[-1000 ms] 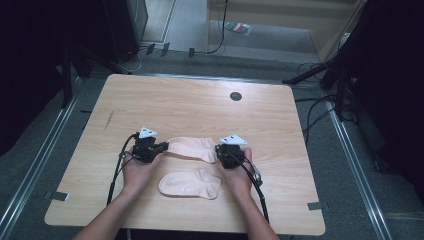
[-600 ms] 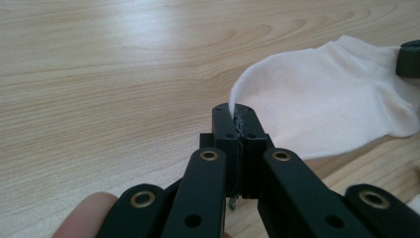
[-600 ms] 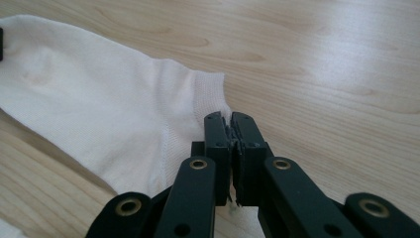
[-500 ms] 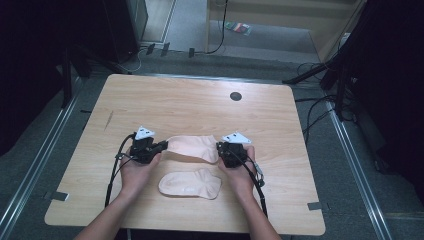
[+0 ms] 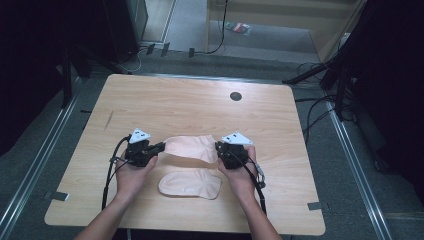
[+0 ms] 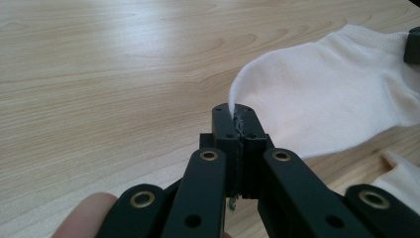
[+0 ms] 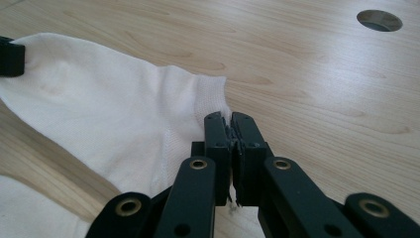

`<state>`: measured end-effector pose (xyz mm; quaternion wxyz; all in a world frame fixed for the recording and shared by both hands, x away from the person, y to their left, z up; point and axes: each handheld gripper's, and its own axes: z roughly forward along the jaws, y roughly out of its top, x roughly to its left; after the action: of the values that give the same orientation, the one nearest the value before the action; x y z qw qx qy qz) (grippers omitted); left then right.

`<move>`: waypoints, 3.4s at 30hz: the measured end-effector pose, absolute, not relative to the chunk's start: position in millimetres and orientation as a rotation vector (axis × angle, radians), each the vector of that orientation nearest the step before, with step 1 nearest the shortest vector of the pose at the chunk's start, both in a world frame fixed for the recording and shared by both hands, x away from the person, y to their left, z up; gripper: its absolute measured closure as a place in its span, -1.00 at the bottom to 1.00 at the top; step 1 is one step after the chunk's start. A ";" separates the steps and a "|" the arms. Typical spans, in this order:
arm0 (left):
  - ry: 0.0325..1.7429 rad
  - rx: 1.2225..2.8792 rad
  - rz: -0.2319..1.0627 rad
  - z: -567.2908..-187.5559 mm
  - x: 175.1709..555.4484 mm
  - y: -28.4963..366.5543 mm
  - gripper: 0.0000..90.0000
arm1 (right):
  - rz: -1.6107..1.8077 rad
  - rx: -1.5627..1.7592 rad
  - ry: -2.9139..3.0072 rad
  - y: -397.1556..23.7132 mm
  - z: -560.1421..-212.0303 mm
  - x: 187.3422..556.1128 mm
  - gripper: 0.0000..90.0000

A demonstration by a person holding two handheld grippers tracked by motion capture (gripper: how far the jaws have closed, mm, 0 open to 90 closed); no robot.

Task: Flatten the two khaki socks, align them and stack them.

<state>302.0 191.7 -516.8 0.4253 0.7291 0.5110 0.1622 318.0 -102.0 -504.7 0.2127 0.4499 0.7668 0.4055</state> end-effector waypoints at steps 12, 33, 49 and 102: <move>1.267 1.831 0.405 -512.8 285.0 196.4 1.00 | 1.137 1.215 2.148 -98.7 -497.5 303.4 0.95; 1.234 1.844 0.385 -515.1 242.5 195.5 1.00 | 1.150 1.226 2.184 -105.9 -504.6 271.8 0.95; 1.217 1.857 0.363 -520.4 213.9 190.9 1.00 | 1.163 1.229 2.210 -111.9 -505.7 245.4 0.95; 1.161 1.793 0.348 -535.2 197.4 184.3 0.66 | 1.274 1.214 2.254 -111.4 -520.3 219.6 0.74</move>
<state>197.4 184.3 -535.2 0.4692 0.7316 0.4738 0.1421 219.6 -111.4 -520.3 0.1407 0.4203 0.7805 0.4410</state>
